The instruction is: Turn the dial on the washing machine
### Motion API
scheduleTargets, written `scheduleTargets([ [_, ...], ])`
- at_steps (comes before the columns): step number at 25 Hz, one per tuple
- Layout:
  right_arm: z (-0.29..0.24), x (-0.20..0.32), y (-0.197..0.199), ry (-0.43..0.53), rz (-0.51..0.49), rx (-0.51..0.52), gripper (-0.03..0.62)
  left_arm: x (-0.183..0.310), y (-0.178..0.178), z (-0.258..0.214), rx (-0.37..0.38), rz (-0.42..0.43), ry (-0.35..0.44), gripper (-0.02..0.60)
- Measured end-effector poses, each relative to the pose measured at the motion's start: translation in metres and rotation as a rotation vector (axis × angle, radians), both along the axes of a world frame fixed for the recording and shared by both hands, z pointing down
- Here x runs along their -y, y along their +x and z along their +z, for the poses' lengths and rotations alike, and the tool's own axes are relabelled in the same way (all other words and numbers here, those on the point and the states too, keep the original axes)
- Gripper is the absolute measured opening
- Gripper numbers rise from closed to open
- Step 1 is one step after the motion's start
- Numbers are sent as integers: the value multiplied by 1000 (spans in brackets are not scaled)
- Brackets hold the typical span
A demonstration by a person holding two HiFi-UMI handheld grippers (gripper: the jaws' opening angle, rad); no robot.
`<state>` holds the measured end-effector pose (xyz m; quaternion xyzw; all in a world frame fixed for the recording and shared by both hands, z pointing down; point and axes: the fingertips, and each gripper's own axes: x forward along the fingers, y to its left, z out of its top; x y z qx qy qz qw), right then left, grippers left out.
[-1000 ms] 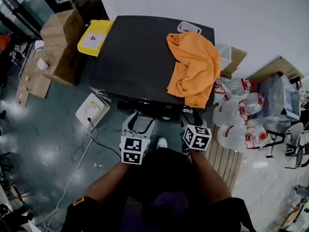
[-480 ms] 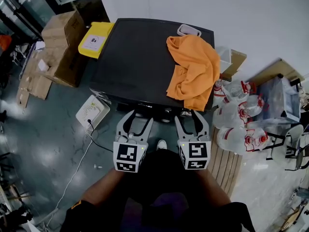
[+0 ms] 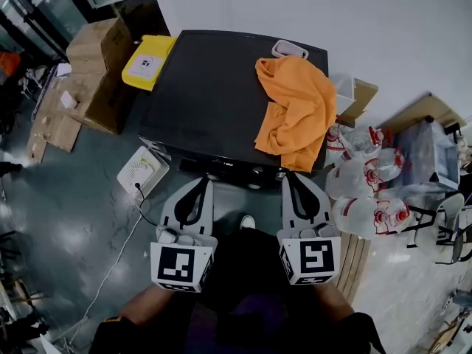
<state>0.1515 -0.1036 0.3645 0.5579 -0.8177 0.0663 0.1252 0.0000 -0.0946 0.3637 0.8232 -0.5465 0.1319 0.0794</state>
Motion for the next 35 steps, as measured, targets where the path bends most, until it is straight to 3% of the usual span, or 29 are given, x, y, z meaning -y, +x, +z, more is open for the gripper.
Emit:
scheduleTargets([
  [9,-1,-15,-12,7,-52,5,15,-12,9,-1,19,26,-15,11],
  [35,2,-18,-12,-7,-45,12,14,-14,12,2,10,29,-22,11],
])
